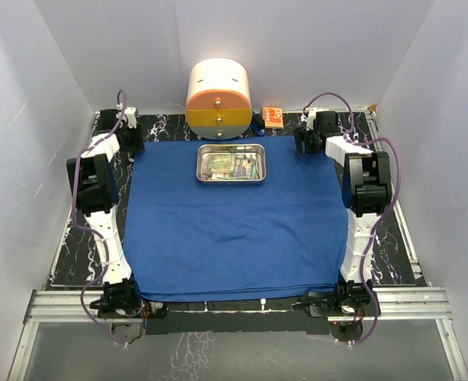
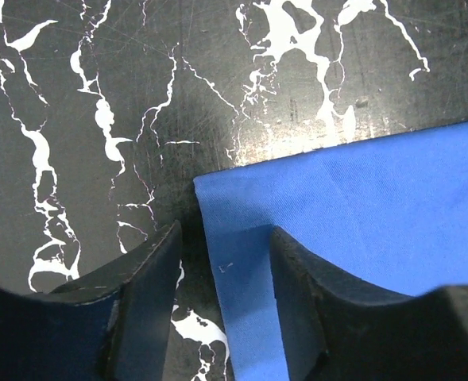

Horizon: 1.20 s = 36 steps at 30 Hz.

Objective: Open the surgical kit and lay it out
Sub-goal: Smooth out the surgical kit at the center of the board.

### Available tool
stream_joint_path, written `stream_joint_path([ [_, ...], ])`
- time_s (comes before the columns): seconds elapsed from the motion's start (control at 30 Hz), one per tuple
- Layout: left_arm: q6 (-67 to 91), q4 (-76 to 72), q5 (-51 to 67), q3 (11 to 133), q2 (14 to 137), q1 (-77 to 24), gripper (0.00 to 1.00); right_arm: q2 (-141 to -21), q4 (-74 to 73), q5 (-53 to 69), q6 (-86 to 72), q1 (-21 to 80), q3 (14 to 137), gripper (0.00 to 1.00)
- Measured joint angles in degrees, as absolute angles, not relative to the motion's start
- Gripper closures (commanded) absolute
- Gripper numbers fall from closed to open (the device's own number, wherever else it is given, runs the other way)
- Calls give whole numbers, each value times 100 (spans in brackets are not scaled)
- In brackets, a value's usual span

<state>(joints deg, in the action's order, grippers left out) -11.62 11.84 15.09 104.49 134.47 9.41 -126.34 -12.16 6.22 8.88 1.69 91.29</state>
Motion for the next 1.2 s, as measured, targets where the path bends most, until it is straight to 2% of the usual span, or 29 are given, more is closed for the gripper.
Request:
stream_joint_path([
  [0.23, -1212, 1240, 1542, 10457, 13450, 913, 76, -12634, -1216, 635, 888, 169, 9129, 29],
  [0.43, -1114, 1490, 1750, 10809, 13638, 886, 100, -12634, -1216, 646, 888, 169, 9129, 29],
  [0.77, -838, 1675, 1767, 11240, 13887, 884, 100, -12693, -1256, 657, 867, 169, 9220, 30],
  [1.03, -764, 1730, 1592, 12088, 14409, 803, 100, -12899, -1332, 600, 860, 178, 9524, 31],
  [1.2, -766, 1446, 1568, 11751, 14274, 797, 100, -12954, -1326, 554, 888, 187, 9601, 31],
])
